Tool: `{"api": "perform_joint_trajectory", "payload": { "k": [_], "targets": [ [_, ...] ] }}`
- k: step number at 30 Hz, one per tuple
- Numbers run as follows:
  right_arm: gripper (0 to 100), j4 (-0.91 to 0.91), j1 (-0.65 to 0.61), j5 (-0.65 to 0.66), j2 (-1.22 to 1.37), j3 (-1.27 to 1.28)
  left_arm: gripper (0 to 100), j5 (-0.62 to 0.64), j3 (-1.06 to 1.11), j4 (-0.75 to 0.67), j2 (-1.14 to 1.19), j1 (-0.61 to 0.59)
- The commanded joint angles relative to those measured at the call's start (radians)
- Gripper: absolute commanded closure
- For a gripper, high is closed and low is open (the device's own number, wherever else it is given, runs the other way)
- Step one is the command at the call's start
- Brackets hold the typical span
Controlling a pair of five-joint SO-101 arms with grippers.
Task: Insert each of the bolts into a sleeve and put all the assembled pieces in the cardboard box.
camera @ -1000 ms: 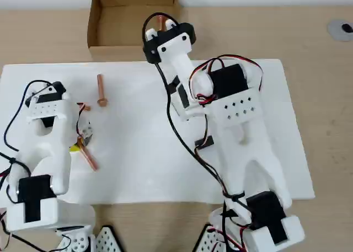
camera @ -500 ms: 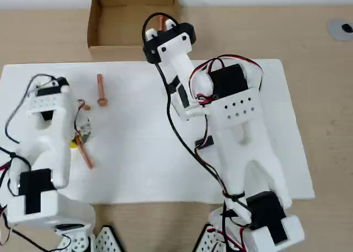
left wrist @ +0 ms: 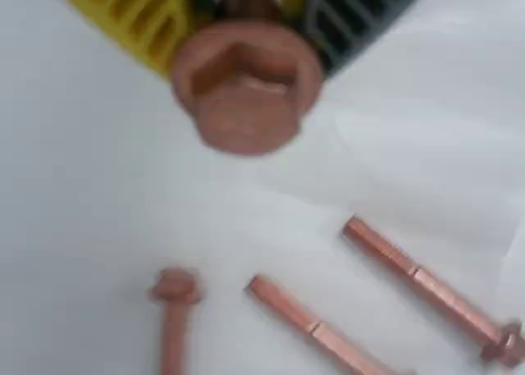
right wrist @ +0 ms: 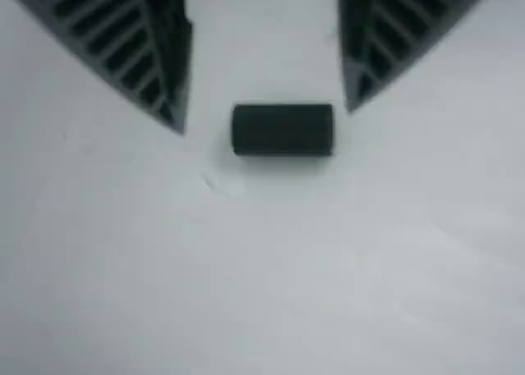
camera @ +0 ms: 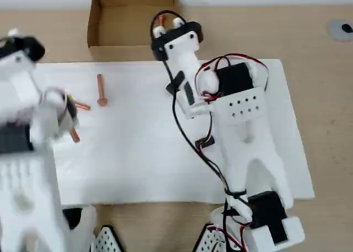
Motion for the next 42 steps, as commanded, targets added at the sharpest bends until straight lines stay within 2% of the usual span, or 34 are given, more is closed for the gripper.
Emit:
{"api": "perform_joint_trajectory", "payload": {
  "k": [1,6,10,22,24,32,36,42],
  "targets": [
    [83.6,-0.014,0.039,0.048,0.021,0.024,99,-0.009,0.235,-0.120,-0.351,0.014],
    [83.6,-0.006,0.038,0.209,0.226,-0.007,99,-0.009,0.658,-0.379,-0.733,0.014],
    [83.6,-0.006,0.044,0.345,0.378,-0.110,99,-0.009,0.864,-0.491,-0.967,0.012],
    [83.5,-0.012,-0.013,0.608,0.812,-0.661,99,-0.002,0.974,-0.585,-0.943,-0.029],
    [83.5,-0.011,-0.015,0.600,0.905,-0.750,99,-0.002,0.977,-0.585,-0.946,-0.029],
    [83.4,0.020,-0.013,0.367,1.129,-1.135,99,-0.002,0.985,-0.585,-0.946,-0.029],
    [83.2,0.035,-0.015,0.304,1.194,-1.211,99,-0.002,0.985,-0.585,-0.946,-0.029],
    [80.5,0.037,-0.018,0.276,1.248,-1.216,99,-0.003,0.985,-0.582,-0.946,-0.029]
  ]
}}
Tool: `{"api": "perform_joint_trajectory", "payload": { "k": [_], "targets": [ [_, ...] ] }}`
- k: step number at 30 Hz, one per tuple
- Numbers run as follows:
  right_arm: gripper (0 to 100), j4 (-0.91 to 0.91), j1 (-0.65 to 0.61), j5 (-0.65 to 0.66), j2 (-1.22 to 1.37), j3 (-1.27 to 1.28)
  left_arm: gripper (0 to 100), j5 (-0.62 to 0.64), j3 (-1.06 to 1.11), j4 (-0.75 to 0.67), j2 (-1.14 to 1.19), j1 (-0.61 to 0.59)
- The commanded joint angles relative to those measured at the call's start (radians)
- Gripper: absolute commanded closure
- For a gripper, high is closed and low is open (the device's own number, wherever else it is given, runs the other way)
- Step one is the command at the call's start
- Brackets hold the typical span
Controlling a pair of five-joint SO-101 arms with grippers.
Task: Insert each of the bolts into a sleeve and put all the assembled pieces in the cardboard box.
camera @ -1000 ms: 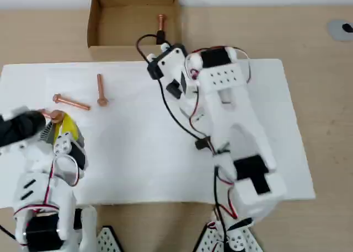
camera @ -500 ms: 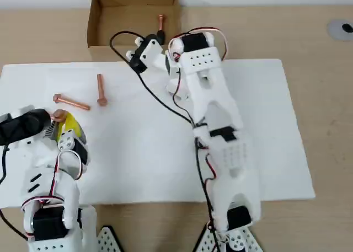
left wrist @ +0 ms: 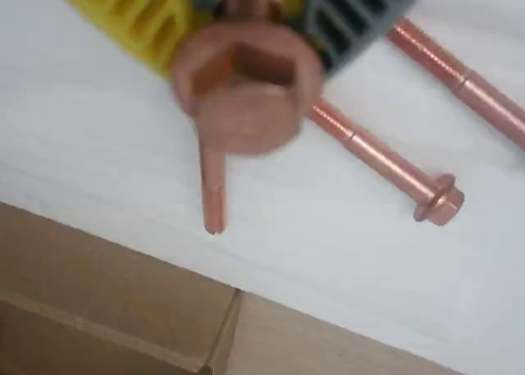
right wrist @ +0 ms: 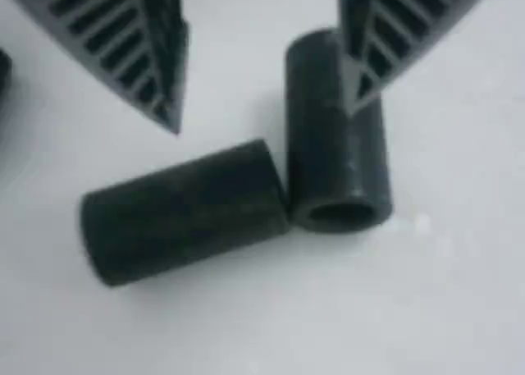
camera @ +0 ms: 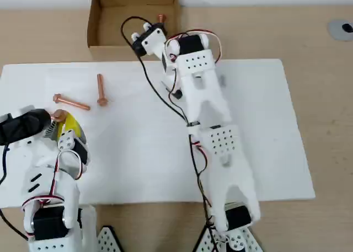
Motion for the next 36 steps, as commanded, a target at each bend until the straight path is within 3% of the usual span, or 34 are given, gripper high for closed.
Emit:
{"api": "perform_joint_trajectory", "payload": {
  "k": [1,7,20,36],
  "targets": [
    [78.6,0.009,-0.018,-0.023,-0.005,-0.059,99,-0.005,-0.006,-0.025,-0.012,-0.014],
    [68.7,0.023,-0.021,-0.015,-0.001,-0.062,99,-0.005,-0.002,-0.023,-0.012,-0.012],
    [68.7,-0.002,-0.096,-0.020,0.004,-0.056,99,-0.005,0.037,-0.029,-0.012,-0.012],
    [68.7,0.044,-0.042,-0.086,0.088,-0.058,99,-0.005,0.029,-0.025,-0.012,-0.014]
  ]
}}
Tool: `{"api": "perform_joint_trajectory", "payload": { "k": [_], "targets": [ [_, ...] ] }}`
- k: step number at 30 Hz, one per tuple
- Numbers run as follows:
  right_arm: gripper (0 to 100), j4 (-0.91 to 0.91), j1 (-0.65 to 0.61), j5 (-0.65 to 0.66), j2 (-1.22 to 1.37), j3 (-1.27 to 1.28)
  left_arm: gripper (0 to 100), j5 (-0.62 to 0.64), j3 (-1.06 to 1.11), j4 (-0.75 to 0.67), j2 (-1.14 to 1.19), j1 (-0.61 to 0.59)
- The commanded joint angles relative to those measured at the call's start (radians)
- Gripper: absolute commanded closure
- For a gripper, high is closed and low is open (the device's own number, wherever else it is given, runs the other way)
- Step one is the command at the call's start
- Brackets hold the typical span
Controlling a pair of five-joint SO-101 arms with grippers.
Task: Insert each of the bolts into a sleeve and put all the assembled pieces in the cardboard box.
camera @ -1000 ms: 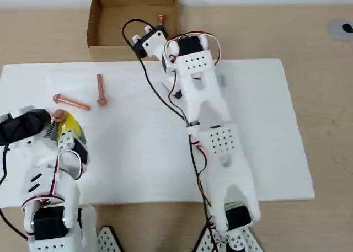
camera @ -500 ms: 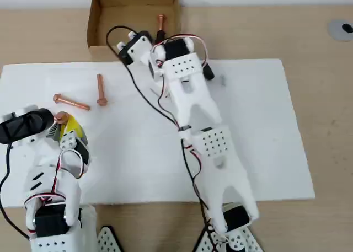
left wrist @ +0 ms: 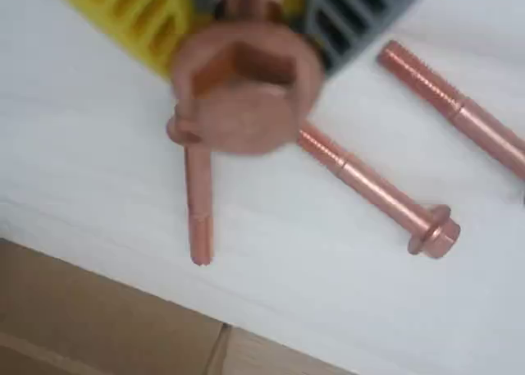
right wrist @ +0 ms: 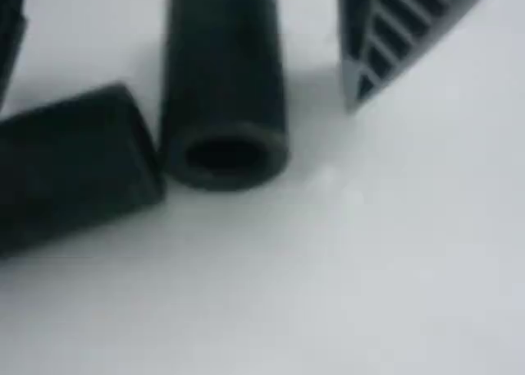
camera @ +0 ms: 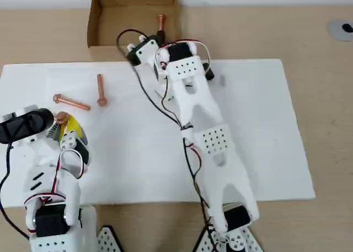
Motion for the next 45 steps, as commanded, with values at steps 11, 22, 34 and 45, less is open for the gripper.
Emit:
{"api": "perform_joint_trajectory", "payload": {
  "k": [11,22,34,45],
  "targets": [
    [75.8,0.025,0.033,-0.003,-0.012,0.050,99,-0.005,-0.014,-0.025,-0.013,-0.014],
    [86.0,0.011,0.035,0.040,-0.013,0.047,99,-0.005,-0.014,-0.023,-0.013,-0.014],
    [90.4,0.011,0.035,0.083,-0.016,0.047,99,-0.005,-0.014,-0.023,-0.013,-0.014],
    [98.9,0.025,0.035,0.075,-0.019,-0.148,99,-0.005,-0.014,-0.021,-0.013,-0.014]
  ]
}}
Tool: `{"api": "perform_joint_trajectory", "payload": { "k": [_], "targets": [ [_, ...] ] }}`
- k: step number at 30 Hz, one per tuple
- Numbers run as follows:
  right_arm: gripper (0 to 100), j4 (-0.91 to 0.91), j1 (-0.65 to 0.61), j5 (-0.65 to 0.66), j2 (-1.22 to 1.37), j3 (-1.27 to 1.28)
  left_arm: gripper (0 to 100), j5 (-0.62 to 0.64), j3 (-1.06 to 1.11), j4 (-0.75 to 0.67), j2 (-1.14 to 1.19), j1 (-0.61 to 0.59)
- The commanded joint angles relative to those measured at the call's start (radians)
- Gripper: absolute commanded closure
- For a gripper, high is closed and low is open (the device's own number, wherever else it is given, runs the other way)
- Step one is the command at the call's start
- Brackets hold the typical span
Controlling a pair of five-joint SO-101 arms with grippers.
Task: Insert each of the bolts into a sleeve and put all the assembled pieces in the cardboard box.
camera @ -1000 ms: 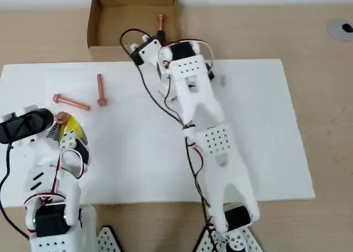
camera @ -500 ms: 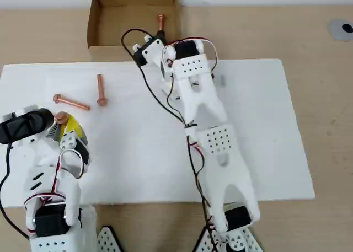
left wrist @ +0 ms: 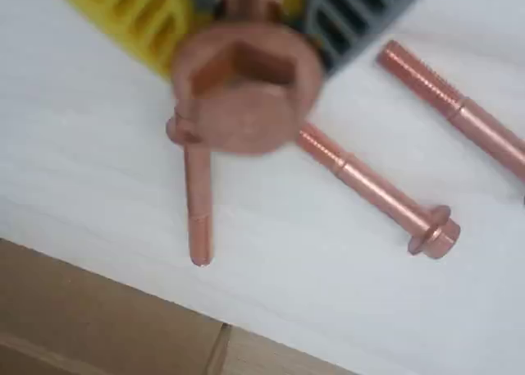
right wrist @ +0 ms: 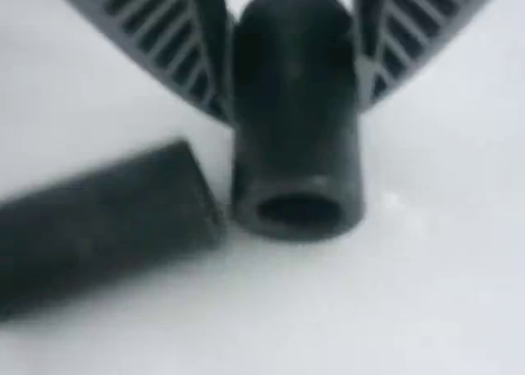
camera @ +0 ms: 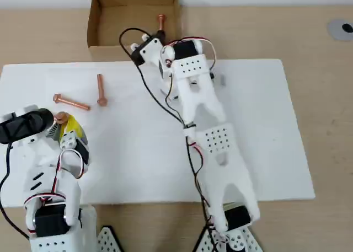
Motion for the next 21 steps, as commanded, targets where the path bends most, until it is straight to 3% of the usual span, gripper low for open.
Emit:
{"api": "perform_joint_trajectory", "payload": {
  "k": [1,9,12,16,21],
  "targets": [
    [98.9,0.015,0.008,-0.002,-0.022,-0.114,99,-0.005,-0.014,-0.021,-0.013,-0.014],
    [98.9,0.015,0.008,-0.005,-0.182,-0.050,99,-0.006,-0.014,-0.021,-0.013,-0.011],
    [98.9,0.015,0.008,-0.071,-0.280,-0.050,99,-0.005,-0.014,-0.023,-0.013,-0.006],
    [98.9,0.015,-0.013,-0.158,-0.486,-0.082,99,-0.005,-0.021,-0.026,-0.013,-0.005],
    [98.9,0.015,-0.071,-0.178,-0.791,-0.044,99,-0.006,-0.084,-0.028,-0.013,-0.005]
  ]
}}
